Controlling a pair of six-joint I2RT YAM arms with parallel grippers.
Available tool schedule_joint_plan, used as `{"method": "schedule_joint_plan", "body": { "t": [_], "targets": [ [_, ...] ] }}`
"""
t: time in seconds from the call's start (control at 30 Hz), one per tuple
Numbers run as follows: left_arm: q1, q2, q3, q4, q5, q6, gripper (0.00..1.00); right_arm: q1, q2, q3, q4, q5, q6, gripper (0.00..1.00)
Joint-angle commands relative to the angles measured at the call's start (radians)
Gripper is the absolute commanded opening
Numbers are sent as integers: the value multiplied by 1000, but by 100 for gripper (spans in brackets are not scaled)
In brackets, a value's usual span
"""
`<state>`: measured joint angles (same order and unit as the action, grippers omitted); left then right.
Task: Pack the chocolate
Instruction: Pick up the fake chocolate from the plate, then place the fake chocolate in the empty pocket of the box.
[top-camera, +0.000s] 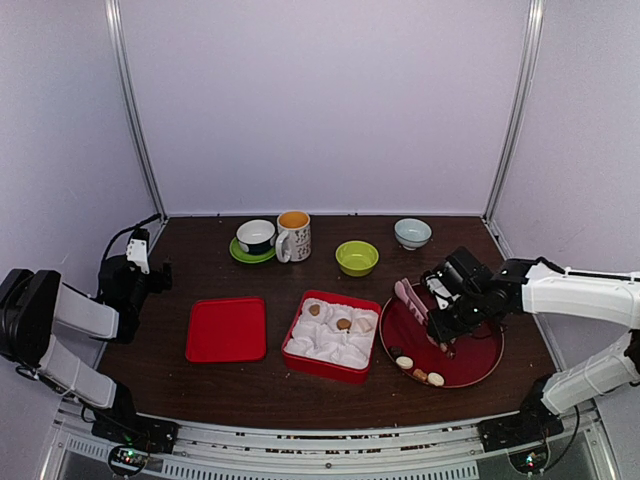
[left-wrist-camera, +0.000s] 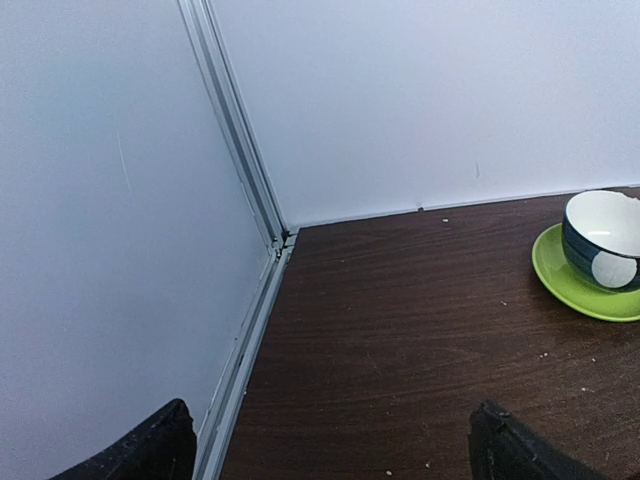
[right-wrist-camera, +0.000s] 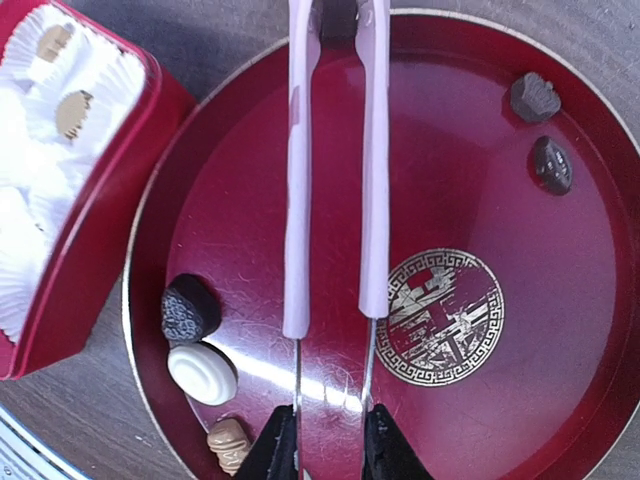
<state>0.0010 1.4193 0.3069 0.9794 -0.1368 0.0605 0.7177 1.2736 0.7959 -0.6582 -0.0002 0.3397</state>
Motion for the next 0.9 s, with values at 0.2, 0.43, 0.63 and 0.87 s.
{"method": "schedule_joint_plan", "body": {
  "t": [0.2,0.43,0.63,0.87],
  "targets": [
    [10,6,11,57,8,-4,98,10,-149,12,17,-64,-13,22],
    [10,6,11,57,8,-4,98,14,-160,16,-31,-60,-13,22],
    [9,6,11,58,8,-4,98,56,-211,18,-17,-124,-21,21],
    [10,5,11,57,8,-4,98,139,-272,17,20,-210,-28,20]
  ]
}}
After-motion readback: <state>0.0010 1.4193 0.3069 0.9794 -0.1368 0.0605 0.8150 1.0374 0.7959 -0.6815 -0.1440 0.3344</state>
